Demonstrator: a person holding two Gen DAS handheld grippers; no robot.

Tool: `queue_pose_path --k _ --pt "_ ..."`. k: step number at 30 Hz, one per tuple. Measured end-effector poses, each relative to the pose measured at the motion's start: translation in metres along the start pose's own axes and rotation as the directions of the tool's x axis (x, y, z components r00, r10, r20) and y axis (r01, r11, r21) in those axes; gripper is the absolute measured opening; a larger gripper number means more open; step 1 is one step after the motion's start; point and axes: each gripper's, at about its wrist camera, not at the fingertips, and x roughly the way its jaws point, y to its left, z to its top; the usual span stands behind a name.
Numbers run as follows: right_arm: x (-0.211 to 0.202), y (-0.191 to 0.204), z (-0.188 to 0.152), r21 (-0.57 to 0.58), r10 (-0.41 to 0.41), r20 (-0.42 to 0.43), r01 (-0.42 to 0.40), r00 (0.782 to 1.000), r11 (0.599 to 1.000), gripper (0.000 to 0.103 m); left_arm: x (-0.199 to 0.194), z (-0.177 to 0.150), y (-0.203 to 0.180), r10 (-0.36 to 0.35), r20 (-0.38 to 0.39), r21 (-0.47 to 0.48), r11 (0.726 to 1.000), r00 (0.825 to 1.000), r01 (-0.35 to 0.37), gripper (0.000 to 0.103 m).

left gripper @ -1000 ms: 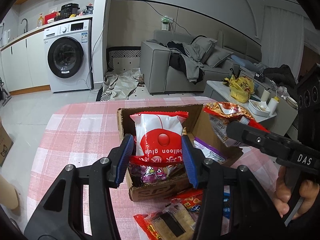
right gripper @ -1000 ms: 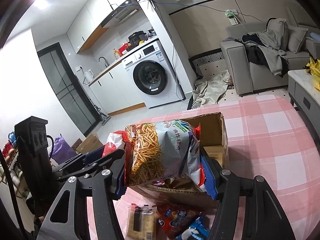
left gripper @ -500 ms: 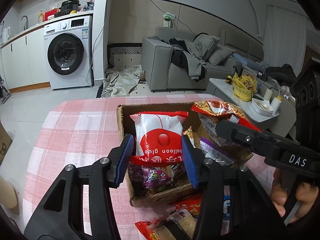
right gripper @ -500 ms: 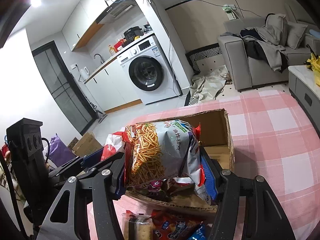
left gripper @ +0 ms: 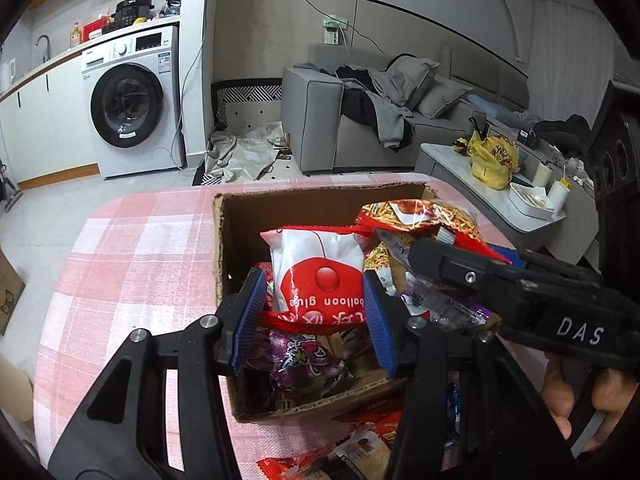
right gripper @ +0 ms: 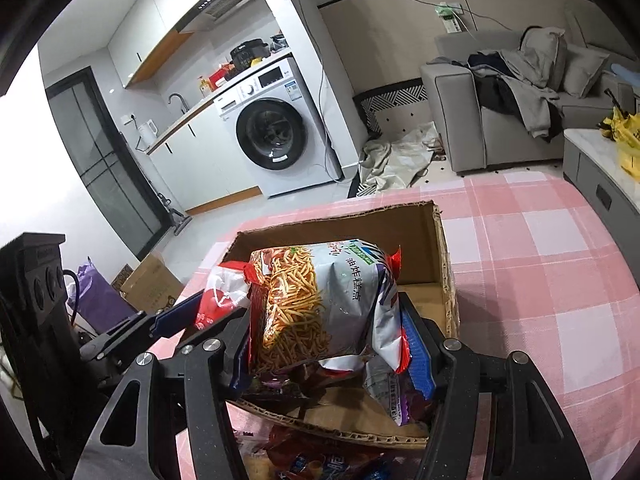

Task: Organize snacks
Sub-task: 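Carry both packs over the box and lower them inside, then open both grippers to drop the packs and withdraw from the box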

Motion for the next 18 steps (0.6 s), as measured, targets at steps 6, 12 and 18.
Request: queue_pose_path --k 6,12,18 --pt "0.003 -0.001 -0.001 -0.027 -0.019 -0.005 0.019 1.000 0.999 0.062 0.008 -0.005 -0.003 0.005 -0.017 0.016 1.000 1.000 -0.004 0.046" --pt "0.007 -0.001 0.002 -0.033 -0.024 -0.005 0.024 1.000 0.999 0.063 0.016 -0.006 -0.012 0.010 -0.029 0.047 0.999 1.000 -0.009 0.046" --pt "-0.009 0.000 -0.003 -0.047 0.036 0.002 -0.036 0.999 0.998 0.083 0.009 -0.005 -0.009 -0.023 -0.044 -0.002 1.000 0.999 0.022 0.054"
